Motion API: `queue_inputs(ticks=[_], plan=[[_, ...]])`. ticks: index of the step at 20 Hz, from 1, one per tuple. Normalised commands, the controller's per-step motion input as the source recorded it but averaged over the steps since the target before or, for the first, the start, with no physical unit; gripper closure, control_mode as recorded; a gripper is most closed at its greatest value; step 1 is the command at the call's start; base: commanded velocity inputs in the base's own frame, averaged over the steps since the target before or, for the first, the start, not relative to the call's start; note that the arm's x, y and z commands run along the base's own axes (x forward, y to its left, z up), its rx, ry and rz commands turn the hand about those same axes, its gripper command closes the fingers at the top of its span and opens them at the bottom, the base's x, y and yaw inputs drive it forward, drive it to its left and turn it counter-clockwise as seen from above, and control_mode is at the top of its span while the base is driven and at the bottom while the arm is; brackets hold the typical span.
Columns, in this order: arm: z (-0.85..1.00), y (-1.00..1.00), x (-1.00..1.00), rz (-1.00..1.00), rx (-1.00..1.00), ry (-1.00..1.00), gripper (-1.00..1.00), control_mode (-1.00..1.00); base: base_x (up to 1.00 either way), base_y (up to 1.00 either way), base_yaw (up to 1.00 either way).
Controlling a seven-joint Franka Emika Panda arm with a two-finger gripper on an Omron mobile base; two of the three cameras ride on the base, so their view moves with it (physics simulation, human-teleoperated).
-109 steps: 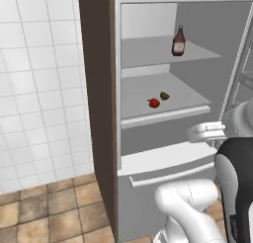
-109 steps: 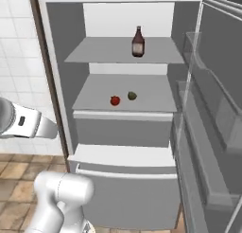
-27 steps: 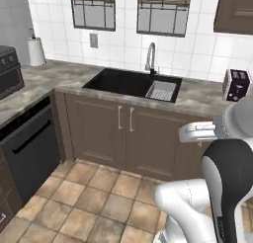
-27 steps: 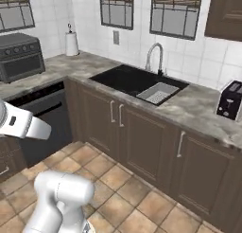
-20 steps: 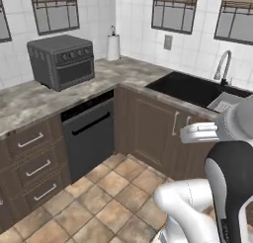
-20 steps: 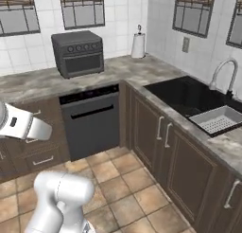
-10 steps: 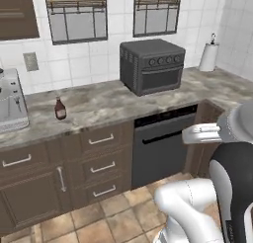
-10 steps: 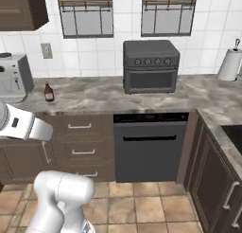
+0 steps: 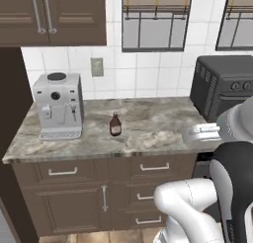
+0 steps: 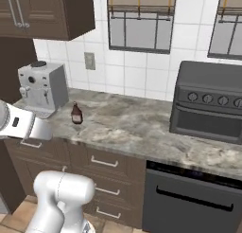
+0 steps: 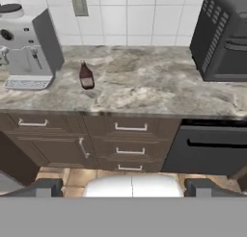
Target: Place the ketchup and ketchup from the counter to the top shelf of the fridge. If the existing items in the fridge are on the top shelf, move them to other shelves.
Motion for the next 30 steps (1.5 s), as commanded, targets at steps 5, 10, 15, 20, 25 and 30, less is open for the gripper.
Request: queue_inputs(ticks=[5, 10, 15, 20, 25, 30], plan=[[0.00, 0.00, 0.00, 0.00, 0.00, 0.00, -1.00, 1.00, 0.48, 0.00, 0.10], [0.00, 0.00, 0.00, 0.00, 0.00, 0.00, -1.00, 1.00, 0.50, 0.04, 0.00], [0.00, 0.00, 0.00, 0.00, 0.00, 0.00, -1.00, 1.00, 0.37, 0.44, 0.00], [0.00, 0.00, 0.00, 0.00, 0.00, 0.00, -1.00, 1.00, 0.36, 0.42, 0.00], [0.00, 0.00, 0.00, 0.00, 0.00, 0.00, -1.00, 1.00, 0.41, 0.12, 0.00], [-0.04, 0.04, 0.07, 0.00, 0.00, 0.00, -1.00, -1.00, 0.19, 0.14, 0.00]])
